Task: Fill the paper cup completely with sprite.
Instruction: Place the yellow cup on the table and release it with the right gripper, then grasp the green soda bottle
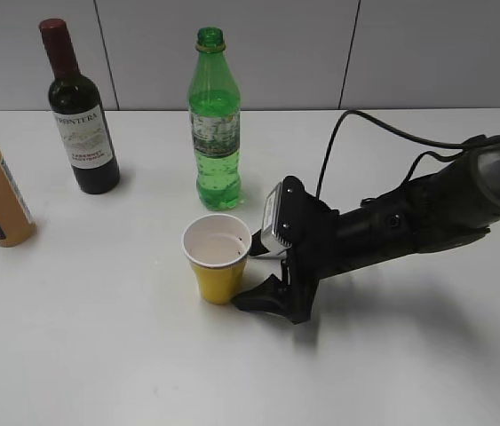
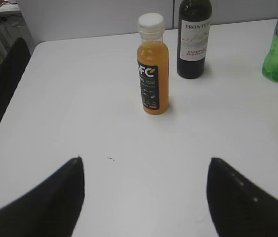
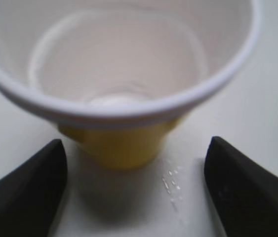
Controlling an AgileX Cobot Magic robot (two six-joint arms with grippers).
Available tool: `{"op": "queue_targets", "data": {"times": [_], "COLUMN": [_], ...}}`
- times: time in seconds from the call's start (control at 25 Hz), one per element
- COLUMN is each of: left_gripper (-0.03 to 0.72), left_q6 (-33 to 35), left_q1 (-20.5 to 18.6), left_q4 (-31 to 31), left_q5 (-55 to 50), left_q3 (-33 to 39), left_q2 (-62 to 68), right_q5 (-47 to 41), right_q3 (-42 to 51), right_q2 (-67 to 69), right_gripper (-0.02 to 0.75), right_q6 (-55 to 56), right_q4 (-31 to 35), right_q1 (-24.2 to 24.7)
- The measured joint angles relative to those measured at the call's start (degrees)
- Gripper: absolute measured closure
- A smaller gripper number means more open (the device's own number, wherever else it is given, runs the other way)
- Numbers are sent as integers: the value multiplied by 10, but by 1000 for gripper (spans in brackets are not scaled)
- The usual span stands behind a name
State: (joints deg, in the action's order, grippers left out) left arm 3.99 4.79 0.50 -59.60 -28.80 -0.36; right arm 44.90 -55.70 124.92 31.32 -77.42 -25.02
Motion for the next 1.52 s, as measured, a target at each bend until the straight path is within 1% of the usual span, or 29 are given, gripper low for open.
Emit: {"op": "queue_targets", "data": {"times": [0.4,0.56,0.68,0.84,1.04,1.2,1.28,1.44,1.52], "left_gripper": [98,98,98,98,98,98,98,98,98], "left_q6": [0,0,0,0,1,0,0,0,0], "left_q1": [0,0,0,0,0,0,0,0,0], "left_q4": [0,0,0,0,0,0,0,0,0], "left_q5": [0,0,0,0,0,0,0,0,0], "left_q3": [0,0,0,0,0,0,0,0,0], "left_q2": [0,0,0,0,0,0,0,0,0], "right_q5": [-89,-150,-225,-369,-544,-691,-756,-832,-861], "right_q3": [48,49,49,39,-6,-77,-115,-194,-235], "right_q2": [-95,-149,-190,-237,-279,-286,-286,-286,-286], "right_gripper": [72,78,80,91,105,118,124,139,142], "right_q6": [9,11,11,11,11,7,-14,-70,-100], "right_q4": [-13,16,62,118,177,258,304,409,474], "right_q1": [56,58,58,58,58,58,59,64,70]}}
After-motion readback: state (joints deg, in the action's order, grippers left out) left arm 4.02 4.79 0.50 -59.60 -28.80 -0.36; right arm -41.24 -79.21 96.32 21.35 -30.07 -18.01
